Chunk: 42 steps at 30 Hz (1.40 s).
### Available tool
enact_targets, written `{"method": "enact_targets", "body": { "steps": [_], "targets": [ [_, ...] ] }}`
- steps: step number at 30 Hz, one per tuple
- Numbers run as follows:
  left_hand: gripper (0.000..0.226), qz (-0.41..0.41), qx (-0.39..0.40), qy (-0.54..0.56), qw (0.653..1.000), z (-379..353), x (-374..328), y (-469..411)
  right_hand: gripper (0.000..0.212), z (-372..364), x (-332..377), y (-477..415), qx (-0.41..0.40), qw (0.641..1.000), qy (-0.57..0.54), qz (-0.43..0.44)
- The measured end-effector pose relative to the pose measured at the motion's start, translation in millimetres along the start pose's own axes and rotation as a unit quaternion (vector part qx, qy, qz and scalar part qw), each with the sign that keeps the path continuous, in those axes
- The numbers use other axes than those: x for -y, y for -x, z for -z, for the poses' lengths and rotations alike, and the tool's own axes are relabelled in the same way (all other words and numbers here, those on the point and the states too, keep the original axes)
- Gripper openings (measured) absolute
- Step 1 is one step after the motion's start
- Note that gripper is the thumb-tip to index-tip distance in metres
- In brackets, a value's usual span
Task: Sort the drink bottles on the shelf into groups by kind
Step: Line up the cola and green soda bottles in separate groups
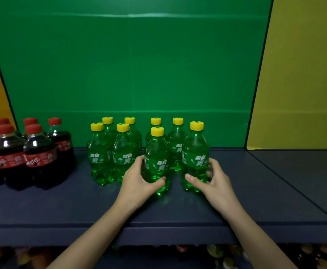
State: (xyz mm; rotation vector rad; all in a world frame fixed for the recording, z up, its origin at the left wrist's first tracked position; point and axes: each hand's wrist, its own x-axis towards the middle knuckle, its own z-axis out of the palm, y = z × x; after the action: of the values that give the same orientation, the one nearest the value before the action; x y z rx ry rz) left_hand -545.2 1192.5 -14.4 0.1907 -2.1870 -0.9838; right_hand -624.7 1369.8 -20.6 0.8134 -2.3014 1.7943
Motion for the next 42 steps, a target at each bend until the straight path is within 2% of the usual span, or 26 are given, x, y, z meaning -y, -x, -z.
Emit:
{"method": "enact_targets", "body": {
  "steps": [3,5,12,18,22,25,37,42],
  "targets": [
    [0.078,-0.021,-0.029,-0.051,0.998,-1,0,2,0.068,-6,1,-4,0.013,1.000,0.002,-0.005],
    [0.085,-0.005,-0.044,-0.064,0.997,-1,1,3,0.068,-8,1,-6,0.025,1.000,0.007,-0.006],
    [0.083,0.034,-0.036,-0.062,0.997,-3,9,0,0.067,-8,-4,-12,0.059,0.997,0.050,-0.003],
    [0.081,0.038,-0.041,-0.106,0.993,-8,13,-5,0.071,-6,-4,-17,0.041,0.993,0.111,0.022],
    [0.063,0.033,-0.035,-0.150,0.988,-11,14,-8,0.071,-15,-5,-21,0.027,0.992,0.120,0.035],
    [0.064,0.022,-0.041,-0.169,0.985,-13,14,-9,0.072,-17,-4,-24,0.015,0.989,0.136,0.047],
    [0.086,0.025,-0.014,-0.189,0.982,-8,3,-2,0.069,-19,-9,-22,0.026,0.992,0.101,0.064],
    [0.072,0.008,-0.029,-0.181,0.983,5,1,6,0.068,-16,-6,-19,0.014,0.993,0.094,0.066]
  ]
}}
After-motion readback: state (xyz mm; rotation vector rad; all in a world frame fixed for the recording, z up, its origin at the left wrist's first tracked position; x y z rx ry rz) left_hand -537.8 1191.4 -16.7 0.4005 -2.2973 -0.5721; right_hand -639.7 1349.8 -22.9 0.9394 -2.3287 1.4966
